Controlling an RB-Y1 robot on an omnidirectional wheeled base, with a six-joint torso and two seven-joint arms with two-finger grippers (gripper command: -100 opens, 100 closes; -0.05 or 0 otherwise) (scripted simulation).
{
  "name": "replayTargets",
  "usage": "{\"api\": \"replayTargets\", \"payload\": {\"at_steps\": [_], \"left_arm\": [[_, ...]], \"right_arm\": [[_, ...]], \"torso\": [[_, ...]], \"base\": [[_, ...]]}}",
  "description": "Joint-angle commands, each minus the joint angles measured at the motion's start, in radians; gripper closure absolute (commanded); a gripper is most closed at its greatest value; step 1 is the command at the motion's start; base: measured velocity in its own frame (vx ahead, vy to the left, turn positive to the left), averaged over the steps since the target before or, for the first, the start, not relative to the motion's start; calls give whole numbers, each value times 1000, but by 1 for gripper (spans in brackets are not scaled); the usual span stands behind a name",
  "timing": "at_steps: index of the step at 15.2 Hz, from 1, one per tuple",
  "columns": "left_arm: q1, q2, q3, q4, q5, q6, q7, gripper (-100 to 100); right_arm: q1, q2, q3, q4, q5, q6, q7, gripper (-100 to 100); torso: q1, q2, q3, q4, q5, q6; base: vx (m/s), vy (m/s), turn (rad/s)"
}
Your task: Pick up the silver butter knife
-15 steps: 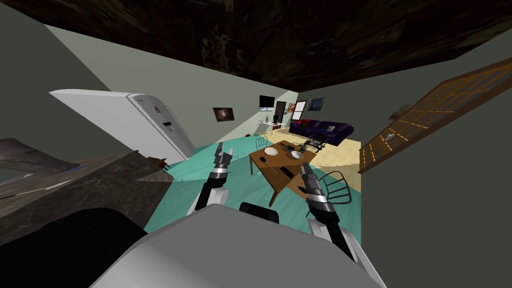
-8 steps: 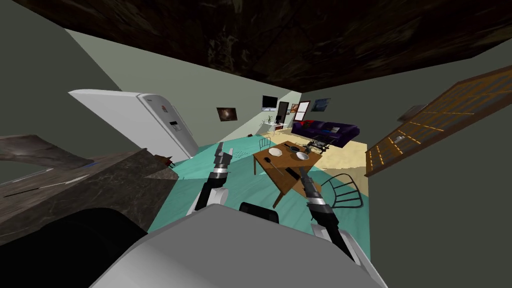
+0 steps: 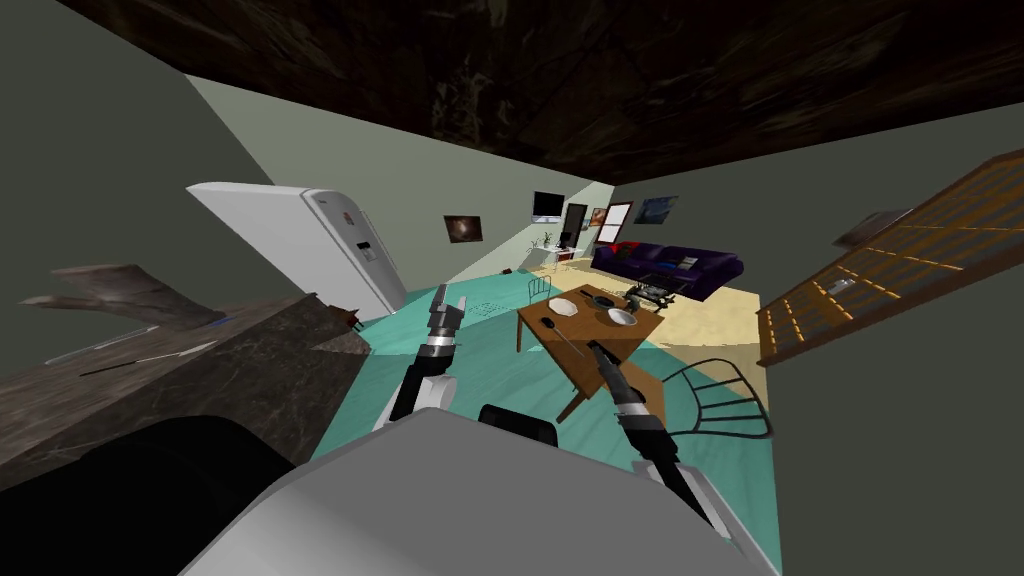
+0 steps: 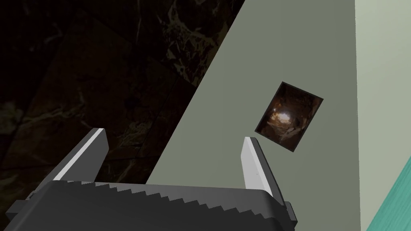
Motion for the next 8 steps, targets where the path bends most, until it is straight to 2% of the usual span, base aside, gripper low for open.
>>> {"api": "replayTargets", "payload": {"at_steps": [1, 3, 4, 5, 8], "left_arm": [[0, 0, 0, 0, 0, 0, 0, 0], [0, 0, 0, 0, 0, 0, 0, 0], [0, 0, 0, 0, 0, 0, 0, 0], [0, 0, 0, 0, 0, 0, 0, 0], [0, 0, 0, 0, 0, 0, 0, 0]], "right_arm": [[-5, -42, -3, 50, 18, 5, 16, -100], [-5, -42, -3, 74, 18, 5, 16, -100], [-10, -70, -2, 103, 34, 10, 32, -100], [-10, -70, -2, 126, 34, 10, 32, -100], [-19, -123, 4, 210, 65, 21, 67, -100]], "torso": [[0, 0, 0, 0, 0, 0], [2, 1, 0, 0, 0, 0], [0, 1, 1, 0, 0, 0], [0, 1, 0, 0, 0, 0], [1, 0, 0, 0, 0, 0]], "base": [[19, 148, 146], [11, 122, 57], [21, 123, 99], [31, 138, 119], [42, 145, 128]]}}
